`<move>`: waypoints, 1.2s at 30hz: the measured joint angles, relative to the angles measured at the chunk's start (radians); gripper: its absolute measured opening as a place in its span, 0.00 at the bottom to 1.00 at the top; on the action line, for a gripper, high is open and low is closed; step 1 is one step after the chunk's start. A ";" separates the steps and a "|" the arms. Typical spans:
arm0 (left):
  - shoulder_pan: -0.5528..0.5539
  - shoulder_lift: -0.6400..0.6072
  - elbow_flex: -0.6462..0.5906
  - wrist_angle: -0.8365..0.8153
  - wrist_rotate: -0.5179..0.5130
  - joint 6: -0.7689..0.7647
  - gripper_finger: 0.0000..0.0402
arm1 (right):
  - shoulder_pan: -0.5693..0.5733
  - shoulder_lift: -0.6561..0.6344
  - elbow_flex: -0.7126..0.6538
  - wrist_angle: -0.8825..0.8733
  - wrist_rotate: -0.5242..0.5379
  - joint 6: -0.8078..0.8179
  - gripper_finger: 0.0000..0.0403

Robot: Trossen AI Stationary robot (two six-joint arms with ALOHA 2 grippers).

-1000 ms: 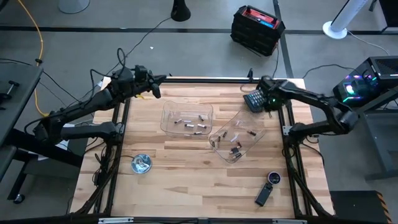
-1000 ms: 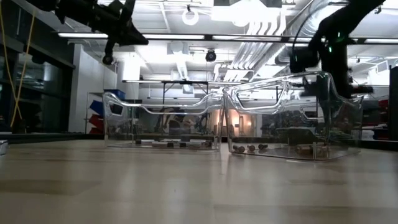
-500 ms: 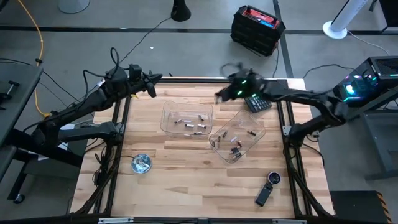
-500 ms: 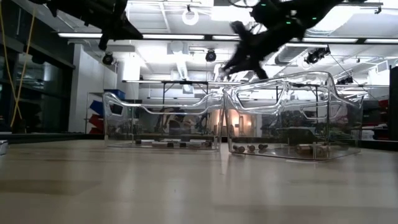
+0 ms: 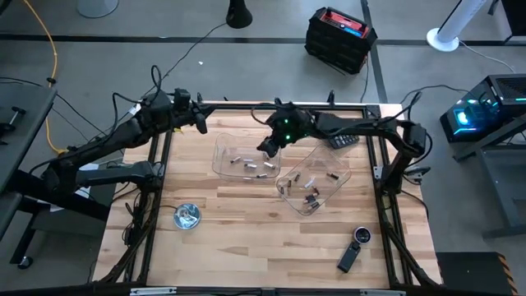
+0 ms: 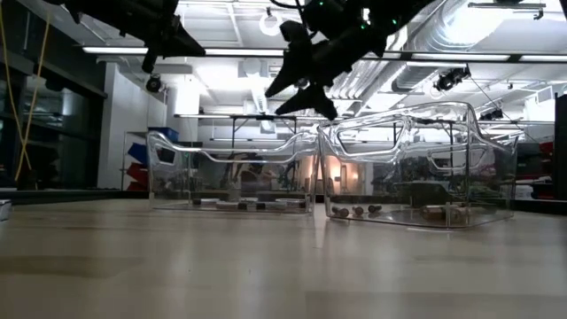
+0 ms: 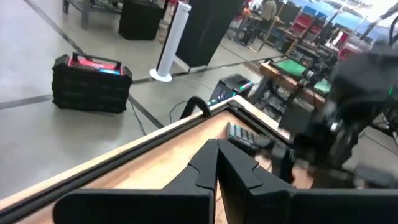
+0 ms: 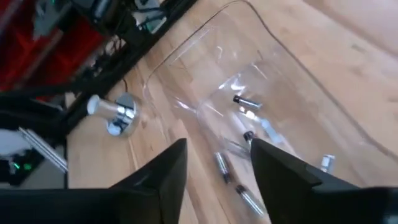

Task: Sort batteries
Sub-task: Put the silver battery into the left transparent bin, then adjust the left transparent bin

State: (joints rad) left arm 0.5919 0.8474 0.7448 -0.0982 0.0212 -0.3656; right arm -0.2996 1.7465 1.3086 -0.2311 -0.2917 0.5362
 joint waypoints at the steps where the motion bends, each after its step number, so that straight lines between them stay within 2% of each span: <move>1: 0.000 0.000 0.000 -0.011 0.001 0.000 0.00 | -0.007 -0.001 0.028 -0.057 -0.001 -0.027 0.44; 3: 0.000 0.001 0.000 -0.053 -0.005 0.005 0.00 | -0.029 -0.004 0.087 -0.213 0.008 -0.095 0.45; 6: 0.000 0.017 0.000 -0.161 -0.053 -0.002 0.00 | -0.060 -0.007 0.168 -0.410 0.140 -0.191 0.44; 8: 0.000 0.037 -0.001 -0.246 -0.089 -0.029 0.00 | -0.092 -0.010 0.188 -0.481 0.196 -0.227 0.39; 10: 0.000 0.052 -0.001 -0.342 -0.114 -0.077 0.00 | -0.132 -0.009 0.182 -0.481 0.207 -0.230 0.30; 13: -0.014 0.071 -0.001 -0.519 -0.124 -0.134 0.00 | -0.198 0.002 0.155 -0.474 0.208 -0.231 0.08; 14: -0.025 0.072 -0.004 -0.587 -0.124 -0.154 0.00 | -0.218 0.010 0.144 -0.462 0.198 -0.231 0.04; 18: -0.128 0.038 -0.059 -0.710 -0.079 -0.263 0.00 | -0.274 0.070 0.115 -0.419 0.129 -0.219 0.01; 22: -0.308 -0.025 -0.137 -0.613 0.026 -0.409 0.00 | -0.284 0.121 0.116 -0.360 0.092 -0.221 0.01; 25: -0.450 -0.056 -0.184 -0.511 0.041 -0.535 0.00 | -0.284 0.141 0.116 -0.307 0.080 -0.208 0.00; 28: -0.544 -0.037 -0.232 -0.453 0.032 -0.646 0.00 | -0.289 0.173 0.117 -0.280 0.070 -0.194 0.00; 31: -0.585 0.023 -0.284 -0.391 -0.005 -0.720 0.00 | -0.290 0.213 0.117 -0.279 0.028 -0.173 0.00; 36: -0.576 0.133 -0.314 -0.205 -0.057 -0.763 0.00 | -0.263 0.246 0.117 -0.296 -0.055 -0.170 0.00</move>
State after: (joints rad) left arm 0.0163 0.9802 0.4309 -0.3033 -0.0359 -1.1286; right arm -0.5628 1.9930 1.4254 -0.5267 -0.3469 0.3658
